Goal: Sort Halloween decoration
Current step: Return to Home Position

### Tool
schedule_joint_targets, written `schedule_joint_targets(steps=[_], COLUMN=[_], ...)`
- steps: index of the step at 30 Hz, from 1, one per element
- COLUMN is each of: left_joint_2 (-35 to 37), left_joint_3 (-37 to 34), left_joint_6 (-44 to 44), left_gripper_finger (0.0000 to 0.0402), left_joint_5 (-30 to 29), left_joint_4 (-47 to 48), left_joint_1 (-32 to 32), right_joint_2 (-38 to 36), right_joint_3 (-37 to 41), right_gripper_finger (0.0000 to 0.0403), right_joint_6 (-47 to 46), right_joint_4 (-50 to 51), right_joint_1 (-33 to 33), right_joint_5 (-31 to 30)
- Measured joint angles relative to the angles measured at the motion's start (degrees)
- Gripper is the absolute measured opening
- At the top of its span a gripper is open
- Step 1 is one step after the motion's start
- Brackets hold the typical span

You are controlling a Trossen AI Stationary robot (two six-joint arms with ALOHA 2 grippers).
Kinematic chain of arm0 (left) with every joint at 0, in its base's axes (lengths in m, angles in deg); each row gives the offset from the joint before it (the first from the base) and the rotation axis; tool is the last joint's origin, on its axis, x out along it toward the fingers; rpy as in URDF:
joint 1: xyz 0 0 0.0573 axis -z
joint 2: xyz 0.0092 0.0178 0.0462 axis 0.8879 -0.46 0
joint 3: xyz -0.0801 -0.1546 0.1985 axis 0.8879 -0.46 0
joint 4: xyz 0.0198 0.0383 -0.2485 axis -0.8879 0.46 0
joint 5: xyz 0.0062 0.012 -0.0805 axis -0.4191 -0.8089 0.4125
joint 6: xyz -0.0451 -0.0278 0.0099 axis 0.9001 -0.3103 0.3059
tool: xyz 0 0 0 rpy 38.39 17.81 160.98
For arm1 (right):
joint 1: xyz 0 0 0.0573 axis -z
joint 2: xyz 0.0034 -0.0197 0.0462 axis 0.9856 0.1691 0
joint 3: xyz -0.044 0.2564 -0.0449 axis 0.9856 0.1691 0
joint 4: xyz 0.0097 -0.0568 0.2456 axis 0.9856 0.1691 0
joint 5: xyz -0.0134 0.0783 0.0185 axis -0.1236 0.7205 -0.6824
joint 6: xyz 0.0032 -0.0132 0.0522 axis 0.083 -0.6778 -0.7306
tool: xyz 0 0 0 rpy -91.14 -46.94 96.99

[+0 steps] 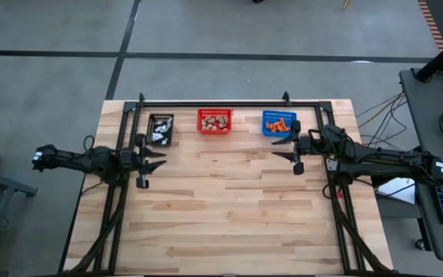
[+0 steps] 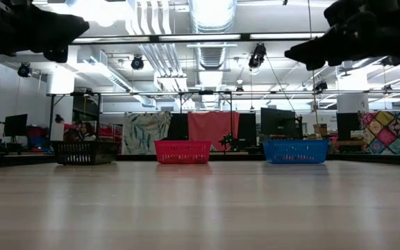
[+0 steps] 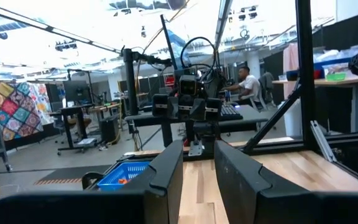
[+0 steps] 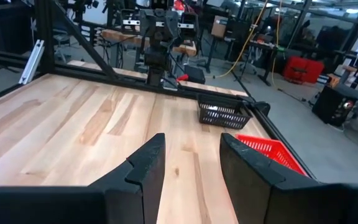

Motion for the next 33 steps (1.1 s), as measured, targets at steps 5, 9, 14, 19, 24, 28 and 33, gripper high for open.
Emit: schedule_joint_targets(steps=[5, 9, 14, 19, 24, 28, 33], left_joint_2=[1.60, 2.37, 3.05, 2.90, 2.94, 2.83, 2.83], left_joint_3=[-3.02, -3.10, -3.12, -3.15, -3.15, -3.17, -3.17], left_joint_6=[1.98, 3.43, 3.07, 3.05, 3.05, 3.03, 3.03], left_gripper_finger=[0.0075, 0.0075, 0.0075, 0.0075, 0.0075, 0.0075, 0.0075], left_joint_5=[0.02, 0.36, 1.42, 1.42, 1.41, 1.40, 1.38], left_joint_4=[-1.01, -0.27, -0.17, -0.01, -0.01, -0.01, -0.01], left_joint_1=[0.01, -0.01, -0.01, -0.01, 0.00, -0.01, 0.00], right_joint_2=[-0.55, -1.77, -4.47, -6.88, -8.87, -10.80, -13.83], right_joint_3=[0.00, 0.00, 0.00, 0.13, 0.58, 0.66, 0.68], right_gripper_finger=[0.0144, 0.0144, 0.0144, 0.0144, 0.0144, 0.0144, 0.0144], right_joint_6=[0.00, 0.07, 0.50, 0.68, 0.60, 0.66, 0.68], right_joint_4=[0.66, 1.42, 3.81, 4.93, 7.12, 8.74, 11.74], right_joint_1=[0.00, 0.02, 0.39, 0.44, 0.63, 0.63, 0.63], right_joint_5=[-0.02, -0.21, -0.42, -0.41, -0.42, -0.40, -0.42])
